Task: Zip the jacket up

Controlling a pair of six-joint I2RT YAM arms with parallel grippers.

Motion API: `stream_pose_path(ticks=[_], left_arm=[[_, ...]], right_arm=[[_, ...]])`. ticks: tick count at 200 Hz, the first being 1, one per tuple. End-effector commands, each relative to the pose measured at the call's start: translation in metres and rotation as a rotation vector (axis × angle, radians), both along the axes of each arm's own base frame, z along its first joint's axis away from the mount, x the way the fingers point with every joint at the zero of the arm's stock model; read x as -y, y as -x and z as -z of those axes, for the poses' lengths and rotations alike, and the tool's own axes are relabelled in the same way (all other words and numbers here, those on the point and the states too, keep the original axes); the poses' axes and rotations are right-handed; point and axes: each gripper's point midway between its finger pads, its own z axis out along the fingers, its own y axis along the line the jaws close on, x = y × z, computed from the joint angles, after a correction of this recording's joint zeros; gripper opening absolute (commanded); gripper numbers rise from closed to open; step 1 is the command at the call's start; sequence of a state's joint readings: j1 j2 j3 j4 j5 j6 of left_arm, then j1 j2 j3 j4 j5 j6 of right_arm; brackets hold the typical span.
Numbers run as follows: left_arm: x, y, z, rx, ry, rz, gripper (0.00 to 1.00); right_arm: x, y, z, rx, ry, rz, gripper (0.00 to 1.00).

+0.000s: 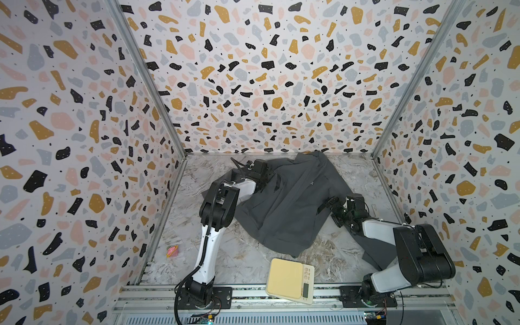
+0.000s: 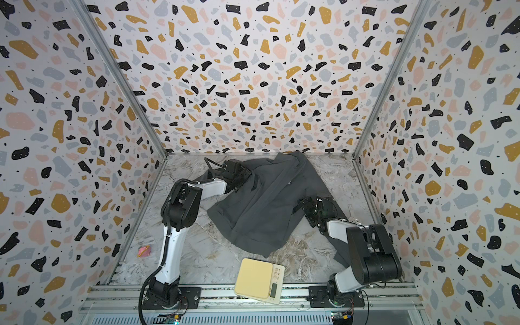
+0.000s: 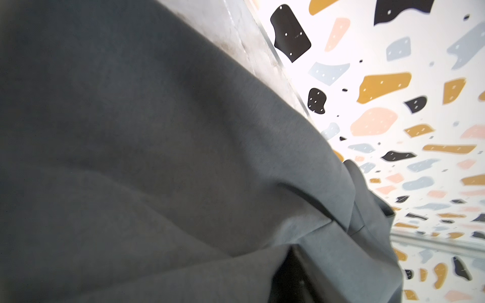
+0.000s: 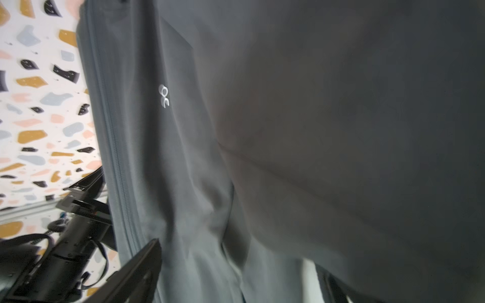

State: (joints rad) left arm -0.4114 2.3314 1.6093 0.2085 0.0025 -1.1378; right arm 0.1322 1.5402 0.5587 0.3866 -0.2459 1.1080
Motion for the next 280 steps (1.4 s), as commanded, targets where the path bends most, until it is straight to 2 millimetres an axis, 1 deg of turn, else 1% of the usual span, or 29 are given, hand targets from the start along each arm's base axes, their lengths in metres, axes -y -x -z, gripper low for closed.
stream_pose_path(ticks=[1, 20, 30, 37, 42, 47, 53, 57, 66, 90, 106, 119, 133, 153, 175, 184, 190, 193, 201, 214, 223, 227, 230, 233, 238, 249, 252, 267, 280], left_arm=[[0.013, -0.027, -0.038, 0.15, 0.061, 0.032, 0.43], [0.011, -0.04, -0.05, 0.2, 0.018, 0.054, 0.22], [0.006, -0.045, -0.056, 0.224, -0.011, 0.06, 0.1], [0.0, -0.049, -0.062, 0.239, -0.029, 0.06, 0.02], [-0.006, -0.051, -0.064, 0.245, -0.045, 0.056, 0.0], [-0.013, -0.052, -0.068, 0.251, -0.063, 0.049, 0.0], [-0.024, -0.053, -0.073, 0.257, -0.085, 0.038, 0.0], [-0.032, -0.053, -0.075, 0.259, -0.102, 0.027, 0.0], [-0.052, -0.052, -0.082, 0.265, -0.136, -0.003, 0.0], [-0.105, -0.047, -0.095, 0.281, -0.199, -0.073, 0.0], [-0.136, -0.041, -0.096, 0.274, -0.217, -0.111, 0.0], [-0.156, -0.035, -0.095, 0.272, -0.229, -0.134, 0.0], [-0.172, -0.031, -0.092, 0.269, -0.242, -0.153, 0.0], [-0.183, -0.028, -0.085, 0.257, -0.256, -0.147, 0.0], [-0.187, -0.026, -0.08, 0.245, -0.289, -0.129, 0.0], [-0.187, -0.025, -0.079, 0.24, -0.299, -0.121, 0.0], [-0.187, -0.025, -0.079, 0.237, -0.305, -0.116, 0.0], [-0.188, -0.024, -0.078, 0.234, -0.307, -0.115, 0.07], [-0.187, -0.023, -0.077, 0.226, -0.311, -0.106, 0.22], [-0.184, -0.018, -0.077, 0.216, -0.304, -0.086, 0.45], [-0.182, -0.011, -0.076, 0.202, -0.295, -0.071, 0.55], [-0.18, -0.008, -0.076, 0.197, -0.288, -0.061, 0.57], [-0.179, -0.005, -0.076, 0.193, -0.284, -0.055, 0.59], [-0.177, -0.002, -0.076, 0.19, -0.277, -0.049, 0.6], [-0.175, 0.004, -0.077, 0.186, -0.267, -0.038, 0.61], [-0.169, 0.02, -0.08, 0.174, -0.255, -0.018, 0.64], [-0.167, 0.027, -0.075, 0.148, -0.257, -0.008, 0.65], [-0.156, 0.057, -0.072, 0.096, -0.279, 0.043, 0.67], [-0.139, 0.086, -0.07, 0.067, -0.307, 0.101, 0.67]], right_arm=[[0.026, -0.031, 0.011, 0.031, 0.111, 0.011, 0.85], [0.039, -0.056, 0.011, 0.047, 0.161, -0.014, 0.76], [0.042, -0.069, 0.006, 0.07, 0.178, -0.038, 0.69], [0.045, -0.077, 0.001, 0.087, 0.19, -0.048, 0.61], [0.046, -0.082, -0.003, 0.1, 0.196, -0.06, 0.54], [0.048, -0.088, -0.007, 0.114, 0.208, -0.068, 0.43], [0.051, -0.093, -0.012, 0.124, 0.23, -0.07, 0.23], [0.054, -0.096, -0.014, 0.125, 0.247, -0.066, 0.14], [0.064, -0.103, -0.018, 0.118, 0.292, -0.049, 0.0], [0.091, -0.124, -0.021, 0.113, 0.354, -0.008, 0.0], [0.105, -0.144, -0.019, 0.119, 0.366, -0.011, 0.0], [0.109, -0.165, -0.018, 0.126, 0.378, -0.042, 0.0], [0.11, -0.188, -0.02, 0.136, 0.394, -0.076, 0.0], [0.113, -0.218, -0.027, 0.164, 0.426, -0.101, 0.0], [0.117, -0.246, -0.037, 0.191, 0.467, -0.117, 0.0], [0.117, -0.257, -0.044, 0.201, 0.468, -0.131, 0.0], [0.115, -0.261, -0.044, 0.19, 0.456, -0.146, 0.06], [0.114, -0.263, -0.044, 0.185, 0.45, -0.152, 0.1], [0.108, -0.264, -0.044, 0.175, 0.422, -0.177, 0.24], [0.096, -0.256, -0.043, 0.147, 0.369, -0.217, 0.4], [0.087, -0.244, -0.041, 0.12, 0.344, -0.239, 0.47], [0.084, -0.239, -0.043, 0.117, 0.333, -0.248, 0.5], [0.081, -0.234, -0.04, 0.106, 0.325, -0.255, 0.51], [0.079, -0.229, -0.044, 0.106, 0.32, -0.26, 0.53], [0.074, -0.218, -0.042, 0.093, 0.313, -0.268, 0.55], [0.067, -0.196, -0.048, 0.089, 0.303, -0.282, 0.59], [0.064, -0.19, -0.05, 0.089, 0.3, -0.288, 0.6], [0.052, -0.157, -0.058, 0.077, 0.295, -0.314, 0.62], [0.035, -0.127, -0.059, 0.058, 0.29, -0.359, 0.63]])
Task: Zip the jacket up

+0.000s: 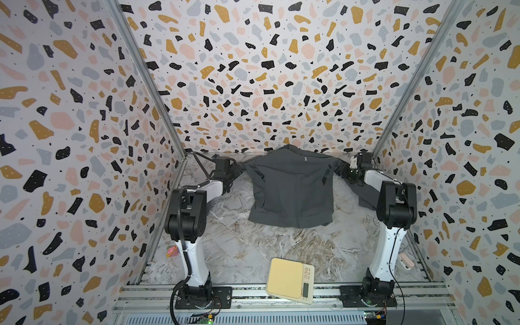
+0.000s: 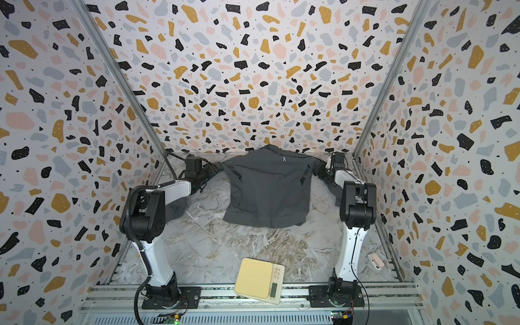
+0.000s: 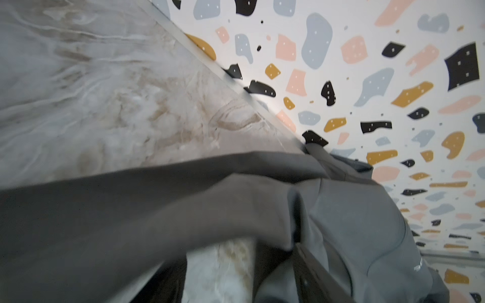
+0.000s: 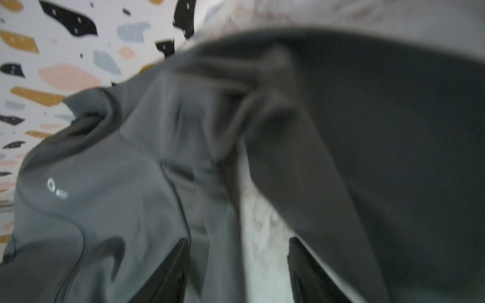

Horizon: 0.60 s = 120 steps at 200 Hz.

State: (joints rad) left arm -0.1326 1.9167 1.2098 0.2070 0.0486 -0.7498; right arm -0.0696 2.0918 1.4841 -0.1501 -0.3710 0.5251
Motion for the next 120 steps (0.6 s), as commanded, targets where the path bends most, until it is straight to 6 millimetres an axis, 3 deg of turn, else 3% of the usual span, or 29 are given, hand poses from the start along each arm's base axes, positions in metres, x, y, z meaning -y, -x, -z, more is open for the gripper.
stream_pose_path(ticks=[1, 28, 49, 65, 87, 120], left_arm=[[0.034, 0.047, -0.005, -0.056, -0.037, 0.119, 0.67], [0.073, 0.11, 0.002, -0.098, -0.049, 0.227, 0.67], [0.086, 0.144, 0.007, -0.111, -0.009, 0.25, 0.68], [0.085, 0.155, 0.008, -0.113, -0.02, 0.243, 0.68], [0.082, 0.162, 0.025, -0.162, -0.044, 0.245, 0.68], [0.099, 0.167, 0.056, -0.248, -0.024, 0.305, 0.67]], right_arm=[[-0.034, 0.045, -0.036, 0.012, -0.013, -0.088, 0.63], [-0.071, 0.11, -0.023, -0.068, 0.02, -0.193, 0.65], [-0.075, 0.155, -0.01, -0.124, 0.042, -0.208, 0.65], [-0.075, 0.182, -0.002, -0.153, 0.056, -0.215, 0.64], [-0.074, 0.211, 0.011, -0.192, 0.051, -0.215, 0.64], [-0.078, 0.23, 0.028, -0.214, 0.047, -0.232, 0.59]])
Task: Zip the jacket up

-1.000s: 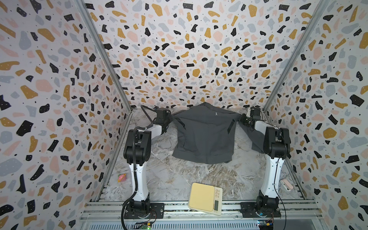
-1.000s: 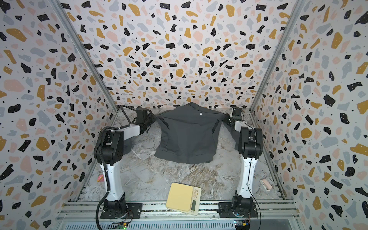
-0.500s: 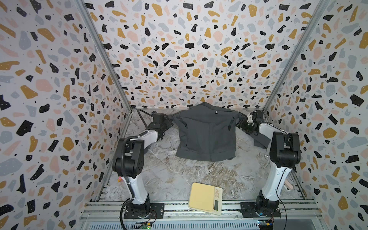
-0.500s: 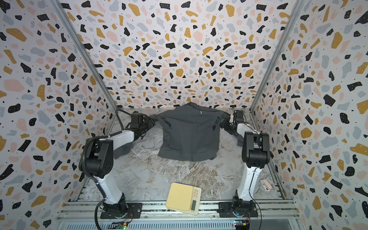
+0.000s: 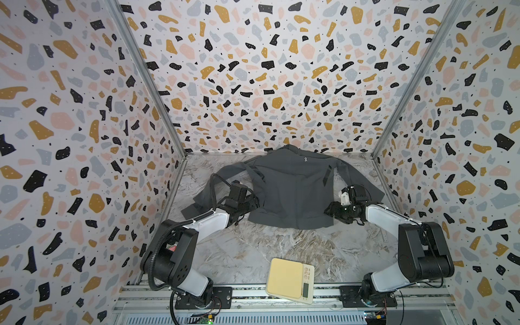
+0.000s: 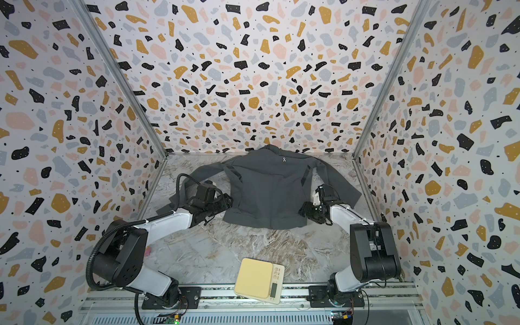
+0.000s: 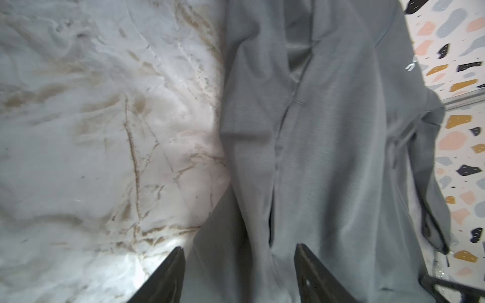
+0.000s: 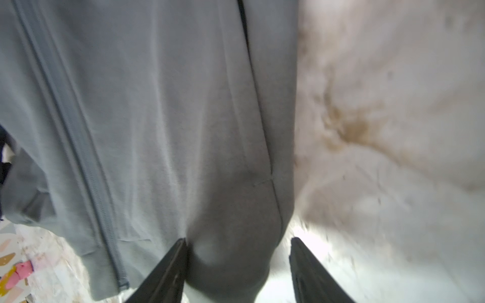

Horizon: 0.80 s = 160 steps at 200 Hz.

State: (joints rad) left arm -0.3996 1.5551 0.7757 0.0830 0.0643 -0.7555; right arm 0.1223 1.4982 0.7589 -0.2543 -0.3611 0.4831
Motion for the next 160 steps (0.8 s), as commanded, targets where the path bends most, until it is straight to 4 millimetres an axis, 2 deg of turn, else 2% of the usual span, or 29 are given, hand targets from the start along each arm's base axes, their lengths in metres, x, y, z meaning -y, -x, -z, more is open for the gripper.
stream_pose_path(ticks=[1, 13, 22, 30, 37, 54, 101, 116, 124, 131, 137, 152, 160], left_arm=[[0.011, 0.003, 0.019, -0.058, 0.009, 0.029, 0.66], [0.018, 0.005, 0.025, -0.068, 0.02, 0.044, 0.63], [0.023, 0.007, 0.027, -0.074, 0.032, 0.055, 0.55], [0.028, 0.011, 0.029, -0.079, 0.046, 0.07, 0.42], [0.032, 0.015, 0.03, -0.086, 0.057, 0.082, 0.26], [0.032, 0.03, 0.035, -0.115, 0.056, 0.095, 0.0], [-0.002, 0.09, 0.041, -0.174, 0.045, 0.032, 0.0], [-0.012, 0.105, 0.042, -0.193, 0.04, 0.012, 0.0], [-0.017, 0.112, 0.043, -0.202, 0.032, 0.004, 0.0], [-0.02, 0.117, 0.043, -0.205, 0.026, 0.0, 0.0], [-0.023, 0.12, 0.042, -0.208, 0.02, -0.004, 0.1], [-0.025, 0.121, 0.031, -0.192, 0.021, -0.008, 0.24], [-0.025, 0.118, 0.02, -0.172, 0.023, -0.013, 0.37]], right_arm=[[-0.003, 0.007, 0.002, 0.005, 0.009, -0.015, 0.59], [-0.008, 0.009, 0.006, -0.004, 0.004, -0.036, 0.54], [-0.013, 0.011, 0.007, -0.004, -0.008, -0.056, 0.48], [-0.02, 0.013, 0.006, -0.004, -0.022, -0.078, 0.37], [-0.025, 0.017, 0.006, -0.008, -0.031, -0.096, 0.25], [-0.03, 0.029, 0.003, -0.012, -0.041, -0.114, 0.02], [-0.009, 0.079, -0.008, -0.037, 0.011, -0.019, 0.0], [-0.008, 0.093, -0.008, -0.04, 0.006, -0.003, 0.0], [-0.008, 0.1, -0.007, -0.044, 0.001, 0.003, 0.09], [-0.009, 0.104, -0.007, -0.051, -0.006, 0.005, 0.28], [-0.01, 0.106, -0.009, -0.051, -0.013, 0.001, 0.4], [-0.011, 0.1, -0.024, -0.023, -0.018, -0.004, 0.49], [-0.012, 0.093, -0.038, 0.007, -0.016, -0.008, 0.51]])
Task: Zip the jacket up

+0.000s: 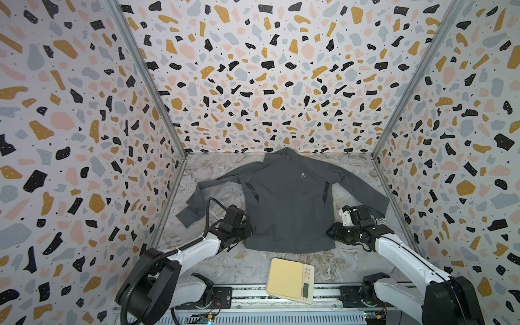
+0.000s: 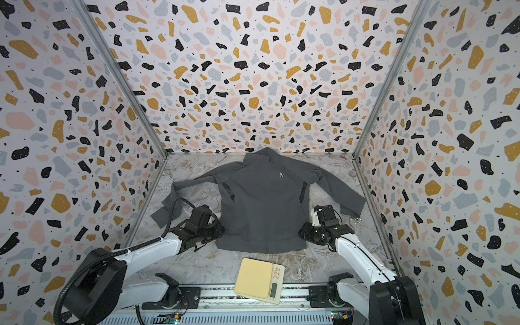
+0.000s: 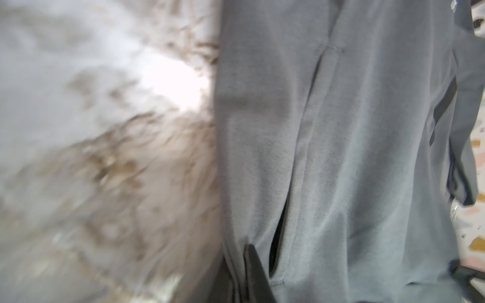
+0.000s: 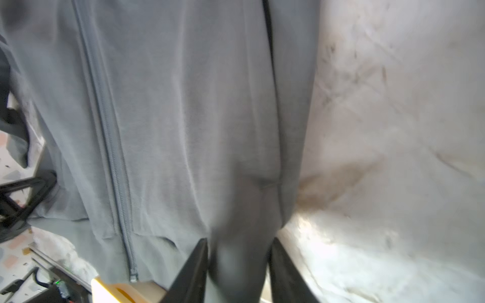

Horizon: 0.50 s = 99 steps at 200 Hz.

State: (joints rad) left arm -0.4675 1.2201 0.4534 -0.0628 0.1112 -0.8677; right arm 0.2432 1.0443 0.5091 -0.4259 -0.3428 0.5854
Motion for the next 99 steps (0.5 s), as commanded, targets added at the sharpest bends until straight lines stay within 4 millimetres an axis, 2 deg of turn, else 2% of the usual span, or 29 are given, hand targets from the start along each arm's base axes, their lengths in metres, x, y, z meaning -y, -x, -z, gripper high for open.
stream_pose_path(ticks=[1, 14, 27, 41, 54, 63, 79, 83, 99], left_arm=[[-0.008, 0.004, -0.016, 0.004, -0.018, -0.027, 0.39], [-0.008, -0.006, -0.044, 0.058, -0.013, -0.042, 0.47], [-0.007, -0.022, -0.083, 0.154, -0.01, -0.051, 0.56], [-0.004, -0.042, -0.125, 0.264, -0.015, -0.054, 0.65], [0.002, -0.064, -0.158, 0.358, -0.026, -0.04, 0.72], [0.007, -0.08, -0.17, 0.395, -0.055, -0.03, 0.75], [0.017, -0.116, -0.186, 0.436, -0.086, -0.026, 0.77], [0.022, -0.127, -0.185, 0.438, -0.092, -0.024, 0.77], [0.04, -0.174, -0.174, 0.417, -0.076, -0.013, 0.75]], right_arm=[[0.002, -0.007, -0.025, 0.021, 0.012, 0.019, 0.51], [-0.002, -0.025, -0.058, 0.095, 0.014, -0.003, 0.52], [-0.005, -0.051, -0.093, 0.182, 0.024, -0.019, 0.52], [-0.013, -0.088, -0.128, 0.284, 0.017, -0.04, 0.51], [-0.019, -0.126, -0.149, 0.346, 0.001, -0.053, 0.46], [-0.022, -0.155, -0.159, 0.392, -0.007, -0.066, 0.45], [-0.024, -0.209, -0.155, 0.419, -0.031, -0.058, 0.37], [-0.026, -0.223, -0.157, 0.437, -0.046, -0.061, 0.36], [-0.027, -0.277, -0.139, 0.433, -0.068, -0.045, 0.27]])
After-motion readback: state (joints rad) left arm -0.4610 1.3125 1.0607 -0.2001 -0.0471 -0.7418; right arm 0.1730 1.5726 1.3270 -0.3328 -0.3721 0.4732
